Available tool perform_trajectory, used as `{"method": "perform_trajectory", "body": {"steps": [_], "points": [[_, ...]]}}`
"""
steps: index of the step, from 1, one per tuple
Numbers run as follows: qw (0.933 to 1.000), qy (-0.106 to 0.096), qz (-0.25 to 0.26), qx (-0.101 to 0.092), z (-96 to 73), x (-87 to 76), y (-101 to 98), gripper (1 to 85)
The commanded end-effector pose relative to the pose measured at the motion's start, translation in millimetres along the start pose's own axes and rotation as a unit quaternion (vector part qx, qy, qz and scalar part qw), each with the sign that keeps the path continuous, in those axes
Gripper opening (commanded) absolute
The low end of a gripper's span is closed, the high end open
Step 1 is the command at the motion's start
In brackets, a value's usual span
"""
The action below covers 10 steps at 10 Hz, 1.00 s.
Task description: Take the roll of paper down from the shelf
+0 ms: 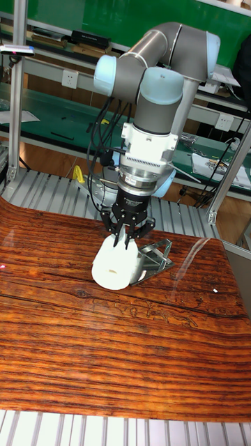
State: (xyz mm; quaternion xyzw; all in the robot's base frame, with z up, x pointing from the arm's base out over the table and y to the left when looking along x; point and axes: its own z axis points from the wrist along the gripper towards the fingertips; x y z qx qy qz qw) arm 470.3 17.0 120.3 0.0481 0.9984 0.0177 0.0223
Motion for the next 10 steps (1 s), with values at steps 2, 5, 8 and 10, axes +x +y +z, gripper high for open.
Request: {"method": "perform_trajectory", "body": {"steps": [2,5,8,10], "points": [[0.9996,-0.012,-0.023,-0.009,-1.1,-6.4,4.3,1.0],[0.9988,-0.039,-0.030,0.001,-1.8,-20.4,-0.7,1.0],[0.9983,-0.056,0.011,0.013,-2.7,-29.3,-7.8,1.0],[0.9985,-0.054,0.002,0.005,-2.5,-28.0,-3.2,1.0]]}}
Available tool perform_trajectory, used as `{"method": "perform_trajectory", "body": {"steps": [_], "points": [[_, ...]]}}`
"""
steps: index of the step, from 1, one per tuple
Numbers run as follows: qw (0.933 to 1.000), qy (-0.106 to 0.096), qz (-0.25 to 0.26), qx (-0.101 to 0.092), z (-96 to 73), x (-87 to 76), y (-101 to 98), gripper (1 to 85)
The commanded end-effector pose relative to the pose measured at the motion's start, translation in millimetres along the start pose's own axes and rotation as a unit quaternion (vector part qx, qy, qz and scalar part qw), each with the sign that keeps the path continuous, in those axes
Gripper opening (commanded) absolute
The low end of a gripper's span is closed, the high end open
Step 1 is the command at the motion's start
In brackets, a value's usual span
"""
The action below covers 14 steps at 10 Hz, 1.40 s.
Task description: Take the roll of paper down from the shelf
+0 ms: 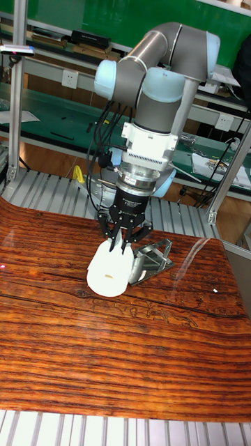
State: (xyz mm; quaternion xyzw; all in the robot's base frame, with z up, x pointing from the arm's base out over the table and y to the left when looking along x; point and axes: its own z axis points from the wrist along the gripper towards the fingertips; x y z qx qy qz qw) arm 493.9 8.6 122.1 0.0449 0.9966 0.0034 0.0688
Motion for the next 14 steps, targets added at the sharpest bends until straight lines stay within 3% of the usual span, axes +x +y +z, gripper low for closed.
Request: {"method": "perform_trajectory", "body": {"steps": [1,2,5,8,10,11,12,14], "points": [[0.9998,-0.004,-0.007,-0.019,-1.4,-2.4,9.0,1.0],[0.9995,-0.001,-0.023,-0.023,-3.5,-7.2,-0.4,1.0],[0.9969,-0.003,-0.051,-0.060,-7.2,-23.2,-13.0,1.0],[0.9969,-0.003,-0.046,-0.064,-6.8,-31.6,-15.4,1.0],[0.9978,0.015,0.004,-0.064,-3.4,-20.5,-18.3,1.0],[0.9981,0.032,0.012,-0.052,1.0,-11.4,-24.2,1.0],[0.9984,0.037,0.014,-0.041,4.7,-10.3,-28.7,1.0],[0.9984,0.039,-0.004,-0.041,1.5,-9.1,-30.8,1.0]]}}
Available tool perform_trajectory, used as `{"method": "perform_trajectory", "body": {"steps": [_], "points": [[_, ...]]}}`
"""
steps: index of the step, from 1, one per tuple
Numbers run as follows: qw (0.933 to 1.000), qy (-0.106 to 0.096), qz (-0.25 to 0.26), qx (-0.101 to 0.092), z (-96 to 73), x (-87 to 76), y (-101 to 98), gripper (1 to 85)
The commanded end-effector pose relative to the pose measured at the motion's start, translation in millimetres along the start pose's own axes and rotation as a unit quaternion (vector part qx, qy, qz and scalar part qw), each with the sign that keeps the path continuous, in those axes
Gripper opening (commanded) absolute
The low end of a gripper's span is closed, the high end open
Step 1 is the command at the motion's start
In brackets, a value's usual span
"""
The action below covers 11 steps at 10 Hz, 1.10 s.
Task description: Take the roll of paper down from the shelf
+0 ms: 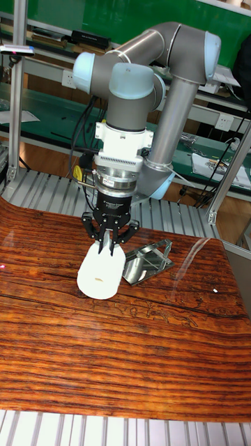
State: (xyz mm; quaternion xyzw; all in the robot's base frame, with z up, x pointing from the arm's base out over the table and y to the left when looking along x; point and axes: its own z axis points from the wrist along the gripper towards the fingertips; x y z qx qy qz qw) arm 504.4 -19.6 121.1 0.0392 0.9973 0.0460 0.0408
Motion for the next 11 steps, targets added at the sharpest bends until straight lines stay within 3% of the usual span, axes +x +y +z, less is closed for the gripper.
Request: {"method": "perform_trajectory", "body": {"steps": [1,2,3,5,6,7,8,11], "points": [[0.9991,0.004,-0.042,0.008,-2.2,2.6,-10.3,1.0],[0.9979,-0.006,-0.062,0.019,-1.0,-0.8,-15.6,1.0],[0.9975,-0.008,-0.069,0.013,0.1,-2.0,-11.9,1.0],[0.9991,0.003,-0.032,-0.029,0.9,4.8,10.6,1.0],[0.9989,0.003,-0.030,-0.037,1.0,4.7,15.4,1.0],[0.9983,-0.010,-0.054,-0.021,3.4,-1.7,9.2,1.0],[0.9968,-0.010,-0.079,-0.001,5.0,-2.7,0.3,1.0],[0.9941,-0.017,-0.107,0.008,6.2,-7.6,-3.0,1.0]]}}
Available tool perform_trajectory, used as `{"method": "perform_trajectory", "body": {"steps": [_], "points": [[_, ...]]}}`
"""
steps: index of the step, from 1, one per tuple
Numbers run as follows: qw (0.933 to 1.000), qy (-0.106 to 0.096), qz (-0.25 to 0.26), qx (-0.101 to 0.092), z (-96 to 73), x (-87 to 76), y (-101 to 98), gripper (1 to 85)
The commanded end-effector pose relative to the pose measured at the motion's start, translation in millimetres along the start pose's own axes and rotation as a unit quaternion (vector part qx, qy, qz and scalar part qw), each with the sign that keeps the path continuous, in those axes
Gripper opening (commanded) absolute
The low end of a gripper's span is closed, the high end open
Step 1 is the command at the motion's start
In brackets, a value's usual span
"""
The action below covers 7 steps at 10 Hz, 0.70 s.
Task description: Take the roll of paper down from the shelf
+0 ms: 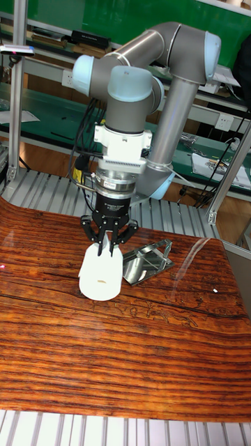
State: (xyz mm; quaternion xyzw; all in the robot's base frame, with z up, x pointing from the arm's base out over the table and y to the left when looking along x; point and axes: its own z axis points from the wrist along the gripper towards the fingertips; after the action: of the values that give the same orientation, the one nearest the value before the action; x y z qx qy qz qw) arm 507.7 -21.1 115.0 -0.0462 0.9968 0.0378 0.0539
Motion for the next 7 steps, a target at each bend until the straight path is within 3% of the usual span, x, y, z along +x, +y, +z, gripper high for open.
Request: {"method": "perform_trajectory", "body": {"steps": [1,4,5,7], "points": [[0.9996,-0.009,-0.027,0.005,0.8,-5.8,-1.3,1.0],[0.9992,0.000,-0.035,0.016,2.7,-1.5,-5.8,3.7],[0.9991,0.018,-0.034,0.017,2.6,8.4,-6.6,10.7],[0.9991,0.021,-0.034,0.010,3.3,10.6,-3.5,22.0]]}}
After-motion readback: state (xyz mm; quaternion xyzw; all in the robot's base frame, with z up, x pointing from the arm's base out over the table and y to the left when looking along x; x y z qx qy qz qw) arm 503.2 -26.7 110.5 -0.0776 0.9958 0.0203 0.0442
